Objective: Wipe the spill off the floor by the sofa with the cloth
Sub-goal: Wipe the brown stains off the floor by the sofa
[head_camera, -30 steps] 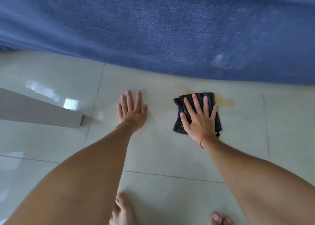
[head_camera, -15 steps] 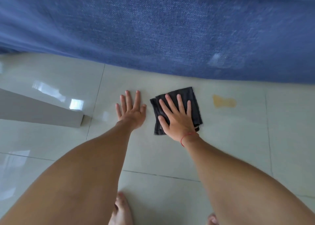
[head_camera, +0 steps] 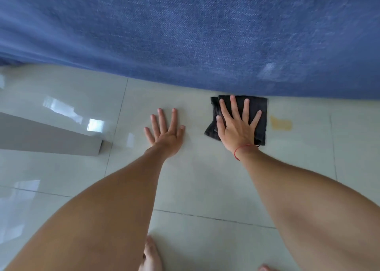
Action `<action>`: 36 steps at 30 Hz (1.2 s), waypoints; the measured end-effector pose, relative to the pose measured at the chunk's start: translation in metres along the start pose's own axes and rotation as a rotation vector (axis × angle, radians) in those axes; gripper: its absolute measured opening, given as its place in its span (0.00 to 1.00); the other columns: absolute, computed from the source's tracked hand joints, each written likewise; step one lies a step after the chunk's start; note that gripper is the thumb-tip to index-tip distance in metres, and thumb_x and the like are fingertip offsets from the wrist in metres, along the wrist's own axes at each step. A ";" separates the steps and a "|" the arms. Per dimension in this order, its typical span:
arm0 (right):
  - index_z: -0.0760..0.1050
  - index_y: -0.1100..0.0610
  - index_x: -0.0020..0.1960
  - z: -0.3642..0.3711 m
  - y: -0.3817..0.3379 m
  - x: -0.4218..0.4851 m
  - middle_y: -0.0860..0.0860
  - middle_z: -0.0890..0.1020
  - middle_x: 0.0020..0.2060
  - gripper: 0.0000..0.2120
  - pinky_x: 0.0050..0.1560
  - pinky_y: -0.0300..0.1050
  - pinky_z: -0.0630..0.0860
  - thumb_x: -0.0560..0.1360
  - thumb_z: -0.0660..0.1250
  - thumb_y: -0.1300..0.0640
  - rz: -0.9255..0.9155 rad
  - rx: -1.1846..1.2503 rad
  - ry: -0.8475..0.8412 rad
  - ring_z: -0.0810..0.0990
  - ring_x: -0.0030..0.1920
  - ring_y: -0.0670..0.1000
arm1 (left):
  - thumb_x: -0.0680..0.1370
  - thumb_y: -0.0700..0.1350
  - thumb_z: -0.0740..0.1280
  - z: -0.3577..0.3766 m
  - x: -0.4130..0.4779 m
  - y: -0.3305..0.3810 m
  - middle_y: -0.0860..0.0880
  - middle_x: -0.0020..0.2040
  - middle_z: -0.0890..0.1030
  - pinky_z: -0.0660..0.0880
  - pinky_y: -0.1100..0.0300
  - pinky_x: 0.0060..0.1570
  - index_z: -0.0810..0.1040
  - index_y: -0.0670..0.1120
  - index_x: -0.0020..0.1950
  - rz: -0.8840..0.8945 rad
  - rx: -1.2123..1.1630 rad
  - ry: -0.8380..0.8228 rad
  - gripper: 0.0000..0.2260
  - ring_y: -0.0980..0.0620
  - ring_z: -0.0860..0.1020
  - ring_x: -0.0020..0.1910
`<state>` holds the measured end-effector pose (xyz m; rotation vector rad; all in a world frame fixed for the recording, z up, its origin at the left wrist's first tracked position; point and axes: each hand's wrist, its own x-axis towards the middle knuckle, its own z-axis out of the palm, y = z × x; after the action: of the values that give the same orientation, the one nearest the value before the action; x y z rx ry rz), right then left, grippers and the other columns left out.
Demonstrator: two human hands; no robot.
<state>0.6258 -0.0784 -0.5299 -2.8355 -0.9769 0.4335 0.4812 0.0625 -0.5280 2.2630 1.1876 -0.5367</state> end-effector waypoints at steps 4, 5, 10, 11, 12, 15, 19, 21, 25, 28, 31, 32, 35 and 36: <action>0.51 0.42 0.77 0.001 -0.024 0.004 0.46 0.51 0.79 0.25 0.71 0.72 0.39 0.80 0.47 0.42 -0.074 -0.004 0.003 0.45 0.78 0.60 | 0.78 0.62 0.42 -0.001 -0.001 0.002 0.54 0.74 0.26 0.27 0.45 0.67 0.32 0.67 0.71 0.003 -0.007 -0.014 0.25 0.51 0.27 0.72; 0.52 0.42 0.77 0.001 -0.024 0.000 0.46 0.52 0.79 0.25 0.71 0.71 0.40 0.80 0.48 0.42 -0.097 -0.006 0.003 0.46 0.79 0.60 | 0.78 0.62 0.42 -0.002 -0.001 0.004 0.54 0.74 0.26 0.28 0.45 0.67 0.32 0.66 0.71 -0.005 -0.009 -0.018 0.26 0.51 0.27 0.72; 0.57 0.43 0.76 0.004 -0.009 -0.034 0.45 0.59 0.78 0.24 0.74 0.66 0.44 0.80 0.51 0.45 -0.197 0.004 0.001 0.52 0.78 0.57 | 0.79 0.58 0.41 0.002 -0.007 0.019 0.48 0.76 0.30 0.29 0.44 0.69 0.34 0.61 0.74 -0.041 0.070 0.087 0.25 0.48 0.30 0.74; 0.58 0.44 0.76 0.004 -0.003 -0.041 0.45 0.59 0.77 0.24 0.75 0.64 0.46 0.80 0.51 0.46 -0.201 0.013 -0.003 0.53 0.78 0.57 | 0.80 0.58 0.41 0.002 -0.008 0.025 0.47 0.76 0.31 0.29 0.44 0.69 0.34 0.60 0.75 -0.015 0.074 0.129 0.25 0.47 0.30 0.74; 0.58 0.44 0.76 0.003 0.002 -0.047 0.45 0.59 0.77 0.24 0.76 0.63 0.46 0.80 0.52 0.48 -0.204 0.019 -0.007 0.53 0.78 0.56 | 0.80 0.58 0.41 0.001 -0.007 0.034 0.47 0.76 0.31 0.29 0.45 0.69 0.35 0.60 0.75 0.026 0.078 0.153 0.25 0.47 0.31 0.74; 0.56 0.45 0.77 0.000 0.027 -0.067 0.44 0.57 0.78 0.24 0.77 0.57 0.46 0.81 0.51 0.50 -0.171 0.024 -0.034 0.51 0.79 0.53 | 0.79 0.61 0.42 0.000 -0.005 0.057 0.47 0.76 0.32 0.31 0.45 0.70 0.36 0.61 0.75 0.112 0.068 0.051 0.27 0.47 0.31 0.74; 0.56 0.44 0.77 -0.008 0.083 -0.089 0.44 0.56 0.78 0.24 0.77 0.58 0.49 0.81 0.52 0.49 0.103 0.024 -0.003 0.52 0.79 0.51 | 0.76 0.66 0.45 0.017 -0.011 0.065 0.50 0.75 0.28 0.31 0.45 0.69 0.33 0.64 0.73 0.054 0.024 -0.058 0.30 0.48 0.28 0.73; 0.55 0.42 0.77 -0.014 0.107 -0.085 0.45 0.54 0.78 0.24 0.76 0.62 0.47 0.81 0.51 0.47 0.213 0.013 -0.009 0.50 0.79 0.52 | 0.76 0.67 0.45 0.020 -0.012 0.064 0.51 0.75 0.28 0.30 0.45 0.69 0.33 0.65 0.73 0.048 0.010 -0.036 0.30 0.48 0.28 0.73; 0.51 0.41 0.77 -0.018 0.107 -0.053 0.46 0.50 0.79 0.25 0.73 0.69 0.41 0.81 0.49 0.45 0.286 0.046 0.006 0.45 0.79 0.57 | 0.76 0.67 0.45 0.020 -0.009 0.064 0.51 0.74 0.27 0.28 0.45 0.68 0.32 0.65 0.72 0.050 0.010 -0.043 0.29 0.48 0.27 0.72; 0.49 0.40 0.77 -0.014 0.087 -0.030 0.46 0.48 0.79 0.25 0.71 0.72 0.38 0.81 0.46 0.44 0.311 0.067 0.032 0.42 0.79 0.59 | 0.76 0.66 0.45 0.021 -0.008 0.064 0.51 0.74 0.26 0.27 0.45 0.67 0.31 0.65 0.72 0.053 0.020 -0.049 0.29 0.48 0.26 0.72; 0.50 0.41 0.77 -0.013 0.064 -0.014 0.45 0.48 0.79 0.25 0.71 0.73 0.39 0.81 0.46 0.44 0.243 0.068 0.030 0.42 0.78 0.61 | 0.77 0.65 0.44 0.020 -0.009 0.065 0.51 0.73 0.25 0.27 0.45 0.67 0.31 0.65 0.71 0.052 0.022 -0.055 0.29 0.48 0.25 0.71; 0.51 0.41 0.77 -0.012 0.056 -0.011 0.45 0.49 0.79 0.24 0.71 0.73 0.39 0.81 0.46 0.44 0.207 0.065 0.034 0.43 0.78 0.61 | 0.77 0.65 0.44 0.019 -0.009 0.065 0.51 0.73 0.25 0.27 0.45 0.67 0.31 0.65 0.71 0.054 0.025 -0.058 0.29 0.48 0.25 0.71; 0.53 0.42 0.77 -0.007 0.035 -0.017 0.45 0.53 0.79 0.24 0.72 0.71 0.41 0.81 0.48 0.45 0.085 0.043 0.029 0.46 0.79 0.60 | 0.77 0.65 0.44 0.017 -0.011 0.067 0.52 0.73 0.24 0.28 0.44 0.67 0.30 0.65 0.71 0.046 0.027 -0.069 0.28 0.48 0.25 0.71; 0.54 0.43 0.77 -0.004 0.032 -0.025 0.44 0.54 0.79 0.24 0.72 0.70 0.42 0.81 0.48 0.45 0.046 0.034 0.021 0.48 0.79 0.59 | 0.77 0.65 0.45 0.016 -0.011 0.068 0.52 0.73 0.24 0.28 0.44 0.68 0.31 0.66 0.71 0.040 0.023 -0.077 0.28 0.49 0.25 0.71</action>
<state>0.6268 -0.1189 -0.5266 -2.8307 -0.8935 0.4195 0.5307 0.0136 -0.5162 2.2592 1.1014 -0.6198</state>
